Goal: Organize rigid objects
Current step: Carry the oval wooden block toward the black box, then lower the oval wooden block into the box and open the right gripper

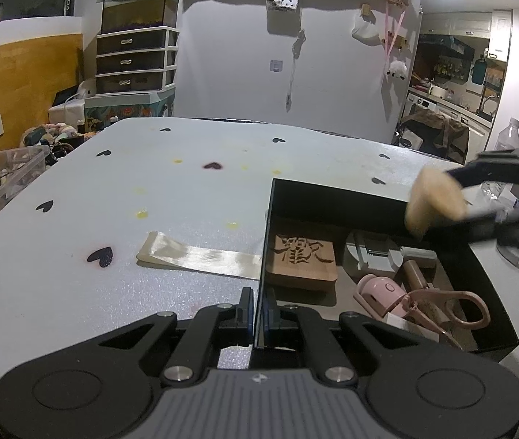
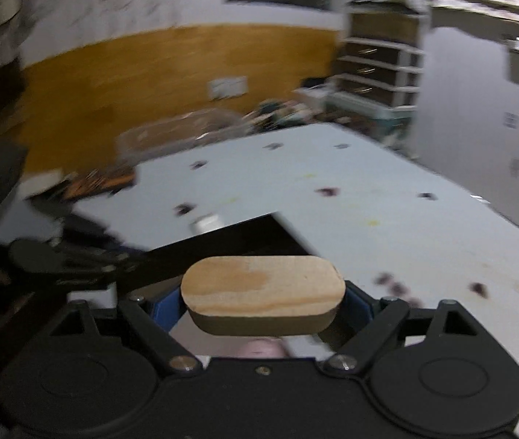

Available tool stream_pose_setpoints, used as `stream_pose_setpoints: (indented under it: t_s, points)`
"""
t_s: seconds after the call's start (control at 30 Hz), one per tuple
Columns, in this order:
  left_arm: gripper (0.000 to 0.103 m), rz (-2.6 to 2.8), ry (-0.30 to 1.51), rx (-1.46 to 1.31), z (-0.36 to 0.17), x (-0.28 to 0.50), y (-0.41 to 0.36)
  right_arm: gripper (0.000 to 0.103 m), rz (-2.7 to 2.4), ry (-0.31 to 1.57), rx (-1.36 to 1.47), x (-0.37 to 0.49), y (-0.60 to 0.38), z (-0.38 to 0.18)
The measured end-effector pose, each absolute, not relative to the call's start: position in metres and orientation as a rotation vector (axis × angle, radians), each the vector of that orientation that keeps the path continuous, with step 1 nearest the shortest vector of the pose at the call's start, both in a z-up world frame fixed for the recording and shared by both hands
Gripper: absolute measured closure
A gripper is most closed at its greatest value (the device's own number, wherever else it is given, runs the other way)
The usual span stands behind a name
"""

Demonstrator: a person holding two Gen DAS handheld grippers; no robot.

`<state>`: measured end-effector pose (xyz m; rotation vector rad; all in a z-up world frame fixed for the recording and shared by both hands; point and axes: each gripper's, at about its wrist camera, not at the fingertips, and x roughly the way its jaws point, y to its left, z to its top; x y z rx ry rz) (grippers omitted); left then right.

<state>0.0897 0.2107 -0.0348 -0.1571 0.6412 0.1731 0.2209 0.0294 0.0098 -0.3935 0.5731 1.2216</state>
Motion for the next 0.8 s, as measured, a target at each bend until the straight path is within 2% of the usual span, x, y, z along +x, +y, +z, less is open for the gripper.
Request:
stream_pose_setpoints:
  t_s: [0.47,0.5,0.53,0.57,0.8]
  points:
    - [0.099,0.164,0.638,-0.168,-0.037,0.091,0.213,0.014,1.413,0.777,-0.45,0.218,0.081,-0.027]
    - [0.099,0.164,0.638,-0.168,-0.037,0.091,0.213,0.011,1.425,0.796,-0.447,0.218,0.082,-0.03]
    - [0.099,0.163,0.638,-0.169,-0.037,0.091,0.213,0.004,1.411,0.802,-0.441,0.22,0.082,-0.033]
    - [0.099,0.163,0.638,-0.169,-0.037,0.091,0.213,0.003,1.394,0.805,-0.439,0.221,0.08,-0.034]
    - [0.099,0.164,0.639,-0.17,-0.038,0.092,0.213,0.003,1.381,0.831,-0.426,0.224,0.068,-0.033]
